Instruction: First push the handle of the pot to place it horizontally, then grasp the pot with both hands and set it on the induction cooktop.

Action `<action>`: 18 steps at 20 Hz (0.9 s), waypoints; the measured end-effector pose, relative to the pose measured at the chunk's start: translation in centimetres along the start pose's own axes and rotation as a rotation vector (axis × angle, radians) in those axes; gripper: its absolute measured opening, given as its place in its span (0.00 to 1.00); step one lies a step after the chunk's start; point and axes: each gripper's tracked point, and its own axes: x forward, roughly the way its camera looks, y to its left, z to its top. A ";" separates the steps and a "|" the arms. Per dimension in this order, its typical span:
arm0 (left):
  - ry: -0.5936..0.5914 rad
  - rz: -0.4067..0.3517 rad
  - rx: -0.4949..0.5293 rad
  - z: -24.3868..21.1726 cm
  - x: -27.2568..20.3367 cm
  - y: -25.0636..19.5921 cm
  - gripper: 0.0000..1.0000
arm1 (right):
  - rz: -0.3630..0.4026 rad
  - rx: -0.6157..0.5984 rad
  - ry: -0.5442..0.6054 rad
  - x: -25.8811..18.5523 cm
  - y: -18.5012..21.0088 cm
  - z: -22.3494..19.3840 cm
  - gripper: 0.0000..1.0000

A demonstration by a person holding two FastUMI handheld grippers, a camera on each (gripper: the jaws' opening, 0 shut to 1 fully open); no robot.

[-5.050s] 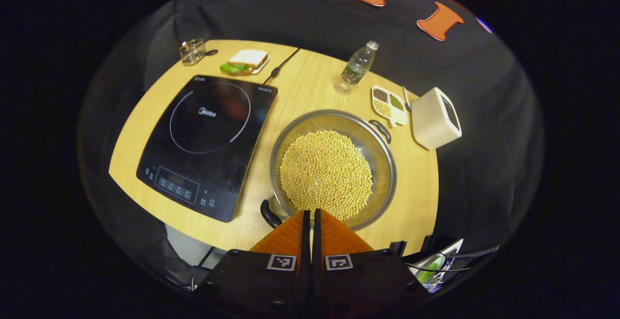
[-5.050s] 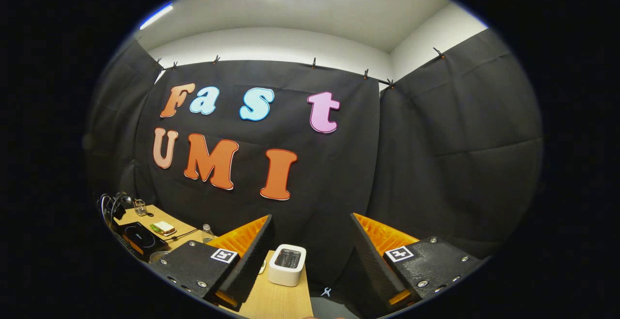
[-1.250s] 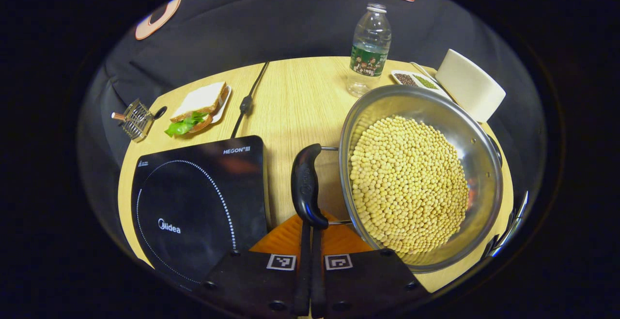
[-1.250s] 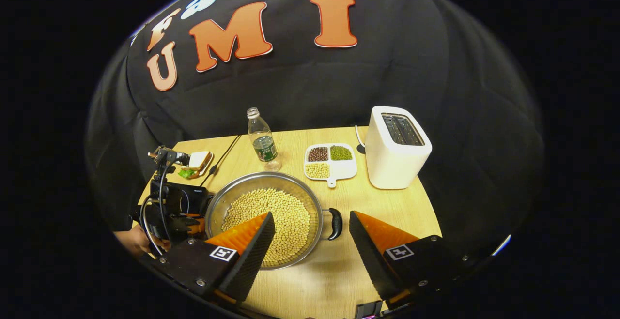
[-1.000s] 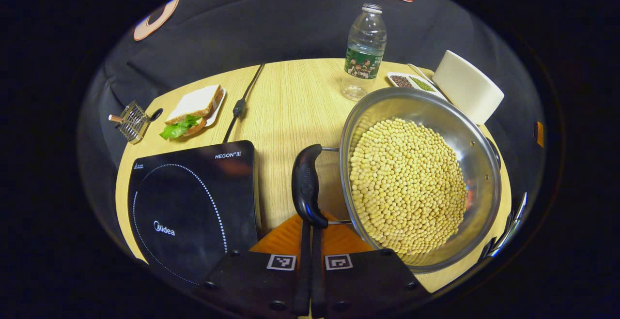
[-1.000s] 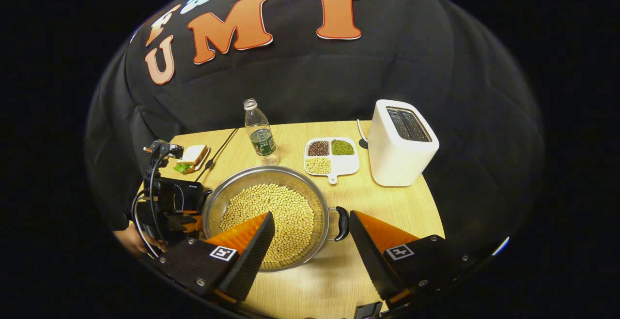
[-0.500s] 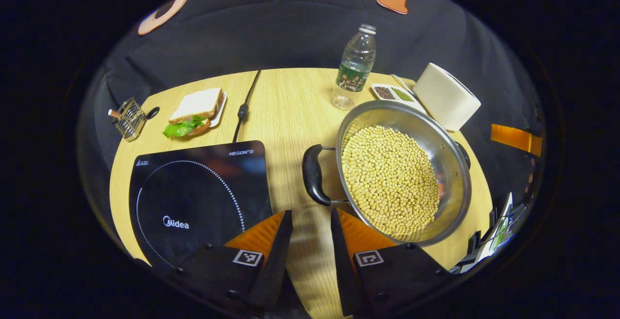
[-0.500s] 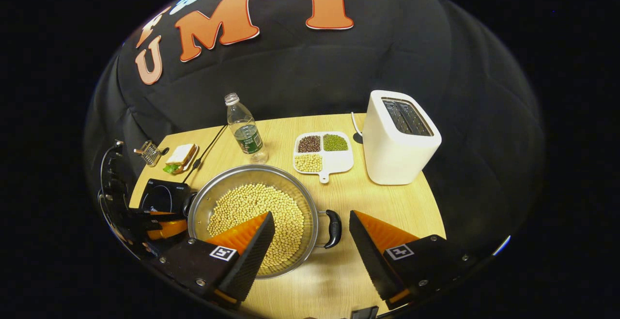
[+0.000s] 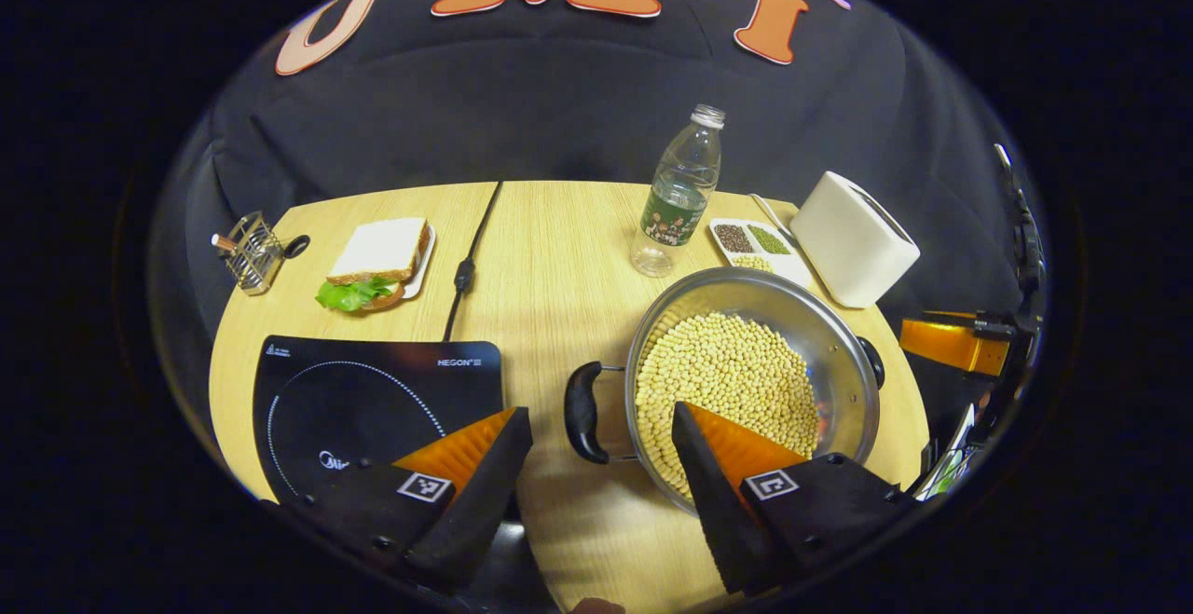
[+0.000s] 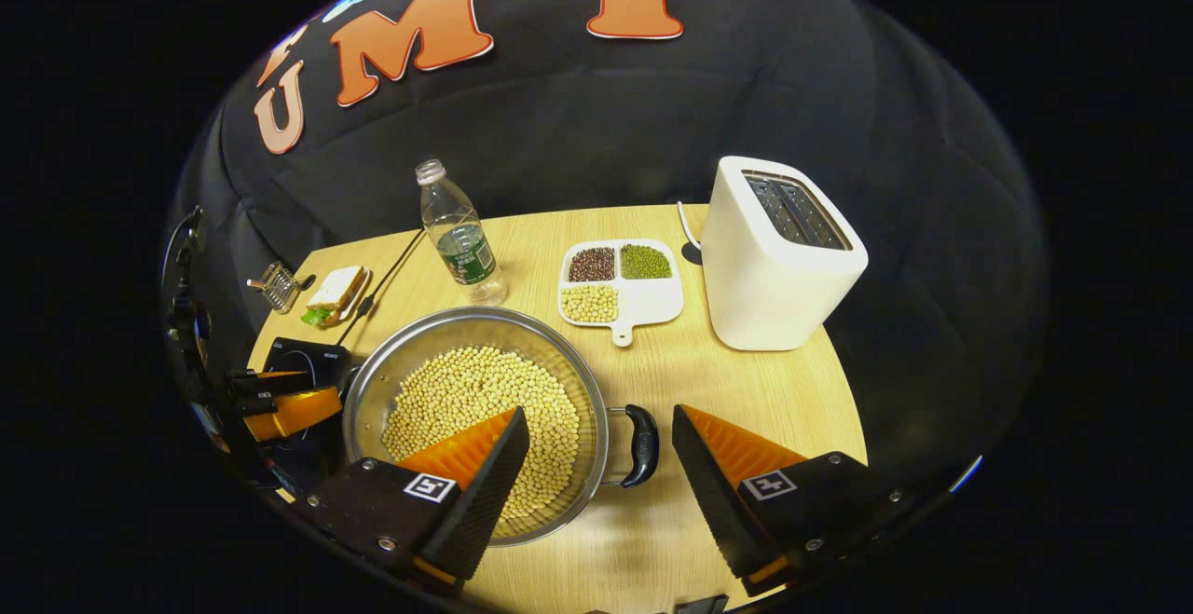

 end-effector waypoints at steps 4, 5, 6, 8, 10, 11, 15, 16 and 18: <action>0.036 0.026 -0.034 -0.8 2.1 0.0 0.99 | -0.013 -0.006 0.029 0.9 0.0 -0.7 0.96; 0.047 0.018 -0.042 -1.1 2.5 -0.4 0.99 | -0.018 -0.012 0.038 1.1 0.0 -0.9 0.96; 0.057 0.008 -0.046 -1.3 2.8 -0.8 0.98 | -0.023 -0.017 0.047 1.7 -0.1 -1.3 0.96; 0.075 0.004 -0.051 -1.8 3.3 -1.4 0.98 | -0.038 -0.022 0.066 2.5 -0.2 -1.8 0.96; 0.085 0.010 -0.050 -2.0 3.9 -1.6 0.97 | -0.054 -0.020 0.087 3.4 -0.5 -2.4 0.95; 0.086 0.023 -0.050 -2.1 4.1 -1.5 0.99 | -0.061 -0.017 0.098 3.9 -0.6 -2.6 0.95; 0.095 0.031 -0.081 -2.7 4.9 -0.8 0.86 | -0.078 0.028 0.137 5.3 -0.8 -3.8 0.92; 0.104 0.039 -0.087 -3.0 4.9 -0.6 0.83 | -0.083 0.033 0.142 5.4 -1.0 -4.1 0.91; 0.106 0.057 -0.093 -3.3 5.4 0.1 0.87 | -0.108 0.032 0.156 5.9 -1.6 -4.6 0.89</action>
